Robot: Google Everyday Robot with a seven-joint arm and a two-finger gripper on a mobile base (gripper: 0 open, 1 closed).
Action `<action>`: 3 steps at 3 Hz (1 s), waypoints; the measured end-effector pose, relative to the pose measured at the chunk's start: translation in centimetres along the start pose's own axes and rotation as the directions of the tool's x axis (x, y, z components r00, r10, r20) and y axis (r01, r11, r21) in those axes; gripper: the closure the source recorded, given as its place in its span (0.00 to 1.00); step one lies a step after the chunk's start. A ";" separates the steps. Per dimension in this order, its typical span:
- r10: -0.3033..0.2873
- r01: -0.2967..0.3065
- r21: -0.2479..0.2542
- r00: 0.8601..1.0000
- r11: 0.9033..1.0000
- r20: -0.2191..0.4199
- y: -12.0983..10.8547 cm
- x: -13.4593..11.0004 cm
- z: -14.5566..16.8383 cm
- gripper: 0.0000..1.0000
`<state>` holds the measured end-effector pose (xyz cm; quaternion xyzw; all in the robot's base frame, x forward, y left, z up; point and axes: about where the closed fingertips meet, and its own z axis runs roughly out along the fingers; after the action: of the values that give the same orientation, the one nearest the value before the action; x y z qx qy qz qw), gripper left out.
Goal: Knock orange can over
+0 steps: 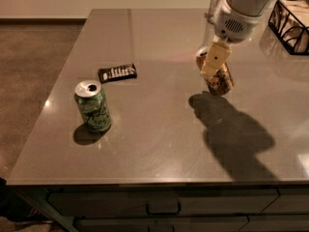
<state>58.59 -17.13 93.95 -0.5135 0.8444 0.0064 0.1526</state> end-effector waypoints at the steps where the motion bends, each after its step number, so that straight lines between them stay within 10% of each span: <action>1: -0.038 0.038 -0.006 0.994 0.999 -0.104 0.9 1.1 0.8 1.00; 3: -0.144 0.146 -0.010 0.964 0.989 -0.225 3.4 0.9 2.1 0.59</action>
Offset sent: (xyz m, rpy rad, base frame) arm -0.0403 0.0071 -0.0266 -0.2951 0.1078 0.1102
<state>55.82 -15.94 91.20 -0.5708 0.8164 -0.0657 0.0579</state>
